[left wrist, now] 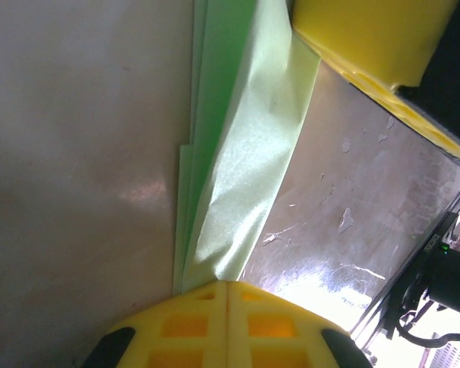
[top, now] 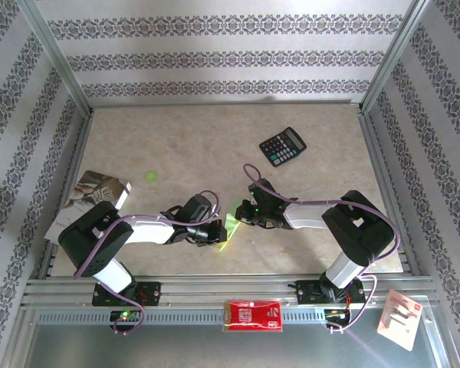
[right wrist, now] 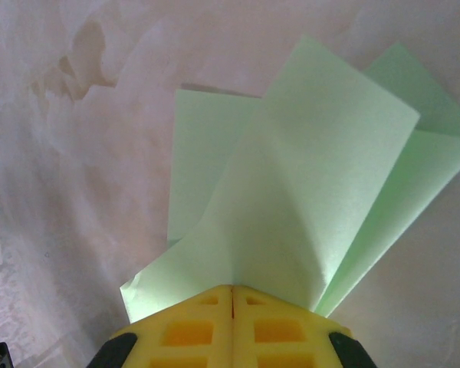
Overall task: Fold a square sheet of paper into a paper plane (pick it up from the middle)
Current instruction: Fold the wing for the fifth time at the center of the table.
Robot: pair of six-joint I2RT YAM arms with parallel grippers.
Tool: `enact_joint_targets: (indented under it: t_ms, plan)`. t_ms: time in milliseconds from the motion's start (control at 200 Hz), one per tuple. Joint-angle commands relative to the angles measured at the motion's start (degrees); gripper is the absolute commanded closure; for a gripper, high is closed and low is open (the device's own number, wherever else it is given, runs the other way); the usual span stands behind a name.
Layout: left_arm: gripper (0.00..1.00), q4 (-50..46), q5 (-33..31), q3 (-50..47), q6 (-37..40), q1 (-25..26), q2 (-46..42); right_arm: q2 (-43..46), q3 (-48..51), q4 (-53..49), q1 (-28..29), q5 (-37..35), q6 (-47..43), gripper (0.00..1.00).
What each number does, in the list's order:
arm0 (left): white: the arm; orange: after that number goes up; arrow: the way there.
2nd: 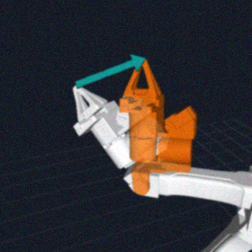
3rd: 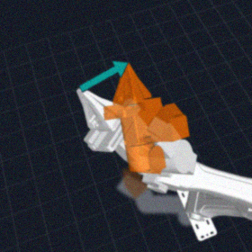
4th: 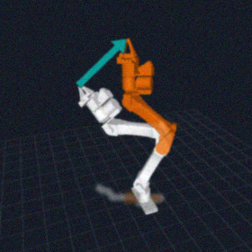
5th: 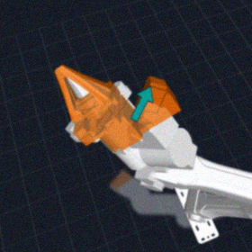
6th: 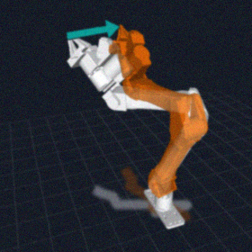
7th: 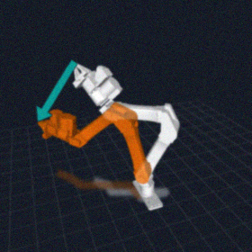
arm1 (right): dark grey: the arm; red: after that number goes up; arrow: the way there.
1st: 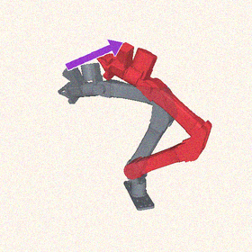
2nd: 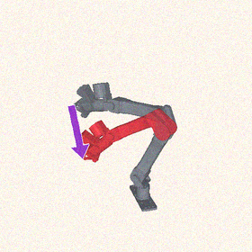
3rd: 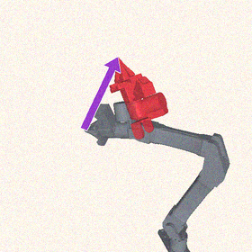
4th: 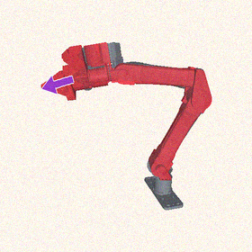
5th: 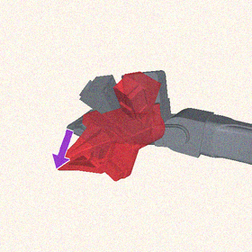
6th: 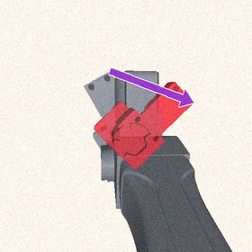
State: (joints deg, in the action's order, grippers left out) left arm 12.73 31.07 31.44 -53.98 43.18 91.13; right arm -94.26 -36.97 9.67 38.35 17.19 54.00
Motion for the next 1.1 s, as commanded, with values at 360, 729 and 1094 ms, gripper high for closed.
enact_joint_targets:
  t_ms: [360, 729, 1094]
  plan:
    - [1.00, 1.00, -1.97, -6.58, 0.12, -0.90, 0.97, 3.54, -3.26, -7.08, -1.35, 1.47, -6.53, 0.89]
    - [1.00, 1.92, -1.91, -7.65, 0.04, -0.90, 1.82, 9.50, 2.53, -2.70, 3.64, 2.26, -1.92, 0.91]
    - [1.00, 1.67, -1.98, -8.12, 0.05, -0.90, 1.47, 6.76, 4.36, 1.70, 8.38, 0.71, 1.79, 0.96]
